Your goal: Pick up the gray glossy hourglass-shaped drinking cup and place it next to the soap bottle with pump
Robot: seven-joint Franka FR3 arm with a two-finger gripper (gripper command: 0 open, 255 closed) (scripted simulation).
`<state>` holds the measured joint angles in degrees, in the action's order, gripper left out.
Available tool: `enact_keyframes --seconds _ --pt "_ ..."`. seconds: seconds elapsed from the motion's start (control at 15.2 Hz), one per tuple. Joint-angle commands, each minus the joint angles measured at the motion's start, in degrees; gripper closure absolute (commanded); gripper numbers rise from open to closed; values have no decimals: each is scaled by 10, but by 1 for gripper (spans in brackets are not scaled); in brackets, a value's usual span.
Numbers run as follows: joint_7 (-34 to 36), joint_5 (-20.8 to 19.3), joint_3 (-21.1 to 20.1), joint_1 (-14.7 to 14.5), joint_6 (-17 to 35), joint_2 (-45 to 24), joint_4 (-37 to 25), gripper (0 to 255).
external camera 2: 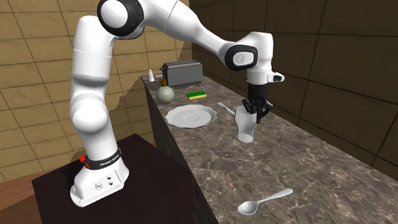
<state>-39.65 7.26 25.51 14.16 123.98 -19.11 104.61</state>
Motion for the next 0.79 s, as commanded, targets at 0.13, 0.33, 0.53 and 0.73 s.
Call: enact_keyframes --seconds 0.13,0.33,0.53,0.73 --pt "0 0 0 0 0 0 0 255" --pt "0 0 0 0 0 0 0 255" --pt "3 -6 2 -2 -20 10 -11 255" --pt "6 -11 4 -3 -40 19 -23 255"
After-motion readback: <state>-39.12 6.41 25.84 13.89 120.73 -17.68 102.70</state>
